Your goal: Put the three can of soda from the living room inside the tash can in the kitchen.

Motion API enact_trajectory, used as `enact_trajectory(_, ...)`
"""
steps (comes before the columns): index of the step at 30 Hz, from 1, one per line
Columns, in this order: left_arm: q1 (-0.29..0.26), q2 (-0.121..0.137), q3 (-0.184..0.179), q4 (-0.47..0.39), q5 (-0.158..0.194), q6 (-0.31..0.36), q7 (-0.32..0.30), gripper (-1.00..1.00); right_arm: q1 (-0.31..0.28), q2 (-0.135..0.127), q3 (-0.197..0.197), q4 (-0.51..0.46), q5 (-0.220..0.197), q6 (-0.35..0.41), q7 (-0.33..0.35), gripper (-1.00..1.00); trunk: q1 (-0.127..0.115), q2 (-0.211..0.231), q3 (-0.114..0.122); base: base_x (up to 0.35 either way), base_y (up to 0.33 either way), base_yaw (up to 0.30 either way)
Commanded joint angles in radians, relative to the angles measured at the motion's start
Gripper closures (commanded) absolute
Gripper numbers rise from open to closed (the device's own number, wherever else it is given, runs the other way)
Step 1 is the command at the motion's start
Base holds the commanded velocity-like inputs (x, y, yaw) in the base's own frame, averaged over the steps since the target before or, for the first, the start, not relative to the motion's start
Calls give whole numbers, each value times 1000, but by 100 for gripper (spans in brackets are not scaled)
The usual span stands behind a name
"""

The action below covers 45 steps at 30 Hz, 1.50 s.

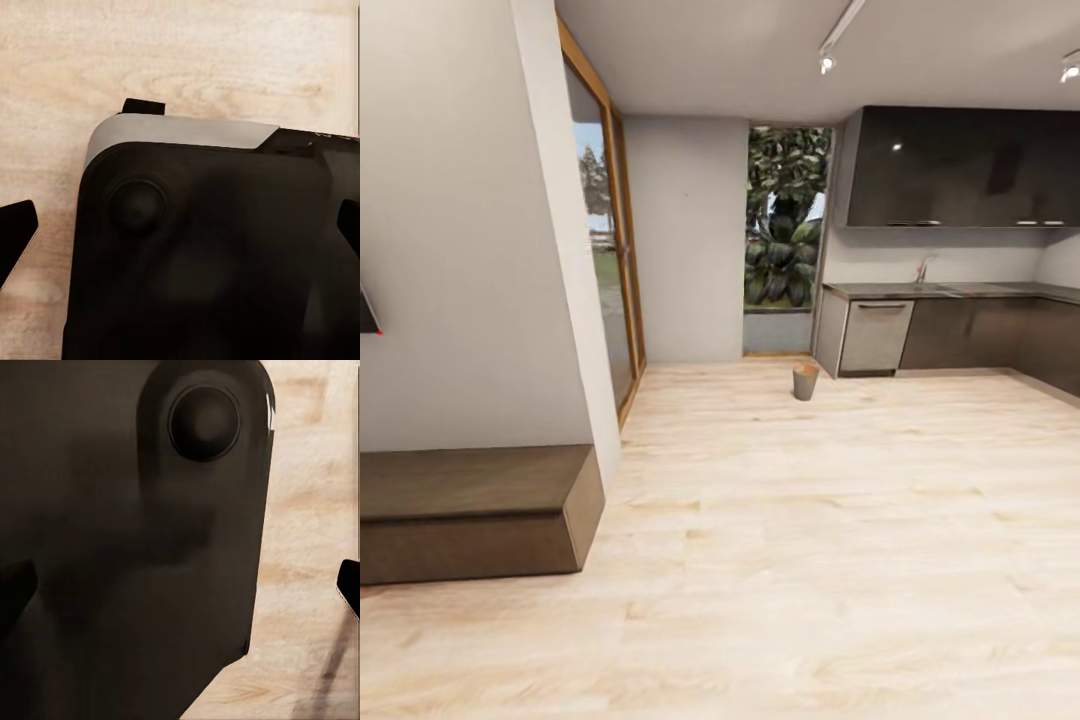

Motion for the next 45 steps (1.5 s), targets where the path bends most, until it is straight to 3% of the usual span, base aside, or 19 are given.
enact_trajectory(1,0,0,0,0,0,0,0,-100,0,0,0,0,0,0,0,-100,0,0,0,336,0,0)
enact_trajectory(45,0,0,0,0,0,0,0,-100,0,1,0,0,0,0,8,-100,0,0,0,336,0,-85)
